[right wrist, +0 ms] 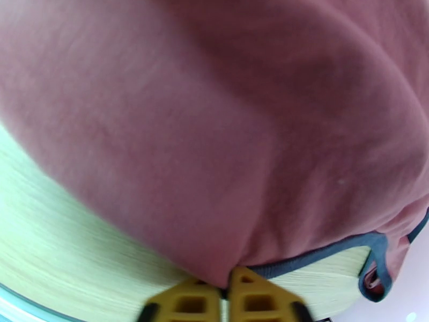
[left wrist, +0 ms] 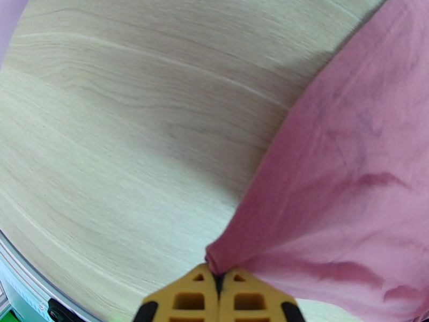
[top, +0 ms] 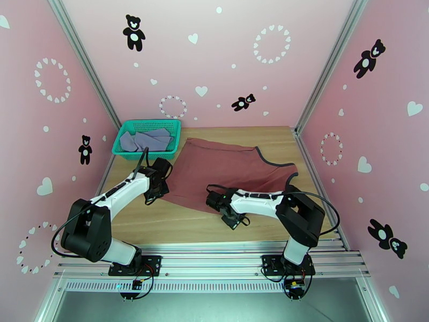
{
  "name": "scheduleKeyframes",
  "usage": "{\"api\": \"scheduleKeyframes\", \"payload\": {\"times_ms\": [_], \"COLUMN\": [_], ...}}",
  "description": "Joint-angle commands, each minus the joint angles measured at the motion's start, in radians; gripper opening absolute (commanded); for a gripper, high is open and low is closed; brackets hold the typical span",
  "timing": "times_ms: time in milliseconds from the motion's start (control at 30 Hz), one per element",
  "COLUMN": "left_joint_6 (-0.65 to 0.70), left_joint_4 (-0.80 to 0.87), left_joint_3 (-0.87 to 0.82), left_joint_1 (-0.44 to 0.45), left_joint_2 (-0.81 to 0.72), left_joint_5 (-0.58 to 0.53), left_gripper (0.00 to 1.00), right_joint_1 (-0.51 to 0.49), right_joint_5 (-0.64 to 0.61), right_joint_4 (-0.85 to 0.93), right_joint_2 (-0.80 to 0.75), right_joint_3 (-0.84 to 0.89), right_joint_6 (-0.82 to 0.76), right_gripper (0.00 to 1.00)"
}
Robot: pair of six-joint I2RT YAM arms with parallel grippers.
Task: Fold and stack the mixed laundry pile
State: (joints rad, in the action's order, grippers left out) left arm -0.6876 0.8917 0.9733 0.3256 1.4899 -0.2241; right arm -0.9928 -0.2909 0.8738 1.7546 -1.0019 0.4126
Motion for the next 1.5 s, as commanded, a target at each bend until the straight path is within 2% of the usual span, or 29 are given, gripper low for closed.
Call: {"api": "scheduleKeyframes", "payload": {"times_ms": [0, 300, 600, 800, 1067, 1467], "left_joint_6": [0.016, 0.021, 0.026, 0.053, 0.094, 0.128], "left_joint_4": [0.019, 0.043, 0.029, 0.043, 0.047, 0.073], "left_joint_3": [-0.005, -0.019, -0.02, 0.066, 0.26, 0.481], "left_joint_1": [-0.008, -0.008, -0.008, -0.008, -0.008, -0.008], "left_joint_2": [-0.031, -0.036, -0.017, 0.022, 0.173, 0.411], "left_joint_5": [-0.002, -0.034, -0.012, -0.009, 0.013, 0.006], "left_gripper": [0.0, 0.0, 0.0, 0.0, 0.0, 0.0], "right_joint_1": [0.007, 0.007, 0.026, 0.117, 0.256, 0.325], "right_joint_5": [0.006, 0.171, 0.107, 0.082, 0.073, 0.004], "right_joint_4": [0.019, 0.138, 0.203, 0.176, 0.147, 0.097], "right_joint_2": [-0.005, -0.18, -0.297, -0.277, -0.202, 0.0], "right_joint_3": [0.011, 0.021, -0.014, -0.046, -0.123, -0.213], "right_joint_6": [0.0, 0.003, 0.032, -0.011, -0.119, -0.208], "right_gripper": [0.0, 0.0, 0.0, 0.0, 0.0, 0.0]}}
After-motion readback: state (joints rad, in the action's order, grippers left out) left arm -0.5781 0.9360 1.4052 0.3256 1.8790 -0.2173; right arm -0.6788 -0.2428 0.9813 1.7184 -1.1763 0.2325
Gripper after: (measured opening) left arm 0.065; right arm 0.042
